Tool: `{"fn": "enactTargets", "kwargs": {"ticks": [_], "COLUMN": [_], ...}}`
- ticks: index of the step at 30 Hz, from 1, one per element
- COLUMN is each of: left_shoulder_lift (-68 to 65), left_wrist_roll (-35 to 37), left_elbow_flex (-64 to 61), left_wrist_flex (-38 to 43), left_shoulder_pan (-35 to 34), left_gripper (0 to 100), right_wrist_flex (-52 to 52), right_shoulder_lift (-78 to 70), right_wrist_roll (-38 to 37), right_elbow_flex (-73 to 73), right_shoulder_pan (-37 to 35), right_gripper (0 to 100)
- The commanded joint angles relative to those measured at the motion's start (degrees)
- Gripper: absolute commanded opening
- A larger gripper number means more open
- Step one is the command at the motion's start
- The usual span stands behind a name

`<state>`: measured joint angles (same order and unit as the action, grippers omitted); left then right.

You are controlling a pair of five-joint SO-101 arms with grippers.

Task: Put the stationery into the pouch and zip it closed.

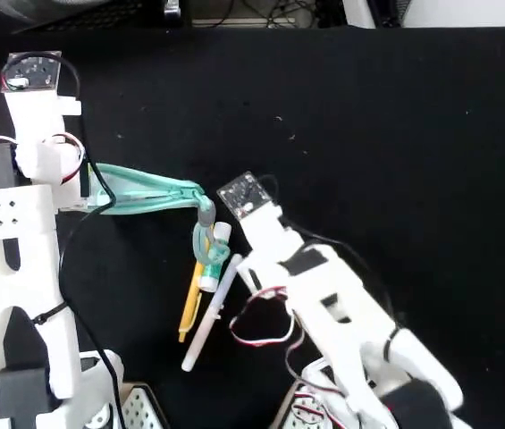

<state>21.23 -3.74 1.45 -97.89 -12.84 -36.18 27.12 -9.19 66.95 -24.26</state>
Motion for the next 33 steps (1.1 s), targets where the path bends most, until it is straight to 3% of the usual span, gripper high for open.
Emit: {"fn": "enactTargets", "kwargs": {"ticks": [1, 8, 20, 28, 33], "left_shoulder_lift": [0.6, 0.6, 0.6, 0.6, 0.6], "left_wrist_roll": [0.1, 0.1, 0.1, 0.1, 0.1], "left_elbow_flex": [-0.7, -0.3, -0.3, -0.4, -0.7], "left_wrist_flex": [0.7, 0.6, 0.9, 0.9, 0.6], "left_shoulder_pan": [0.1, 0.1, 0.1, 0.1, 0.1], "left_gripper": [3, 3, 3, 3, 3], "right_wrist_flex": [0.7, -4.0, -16.4, -23.5, -18.5], "right_shoulder_lift": [-1.8, 5.1, 6.0, -0.3, -0.8], "right_wrist_roll": [0.2, 4.6, 5.8, 4.4, 7.4], "right_elbow_flex": [-4.4, -5.5, -9.2, -14.8, -15.1], "right_shoulder_pan": [4.7, 13.4, 10.1, -6.1, -9.1], "right_gripper": [20.9, 20.9, 21.1, 21.1, 21.1]}}
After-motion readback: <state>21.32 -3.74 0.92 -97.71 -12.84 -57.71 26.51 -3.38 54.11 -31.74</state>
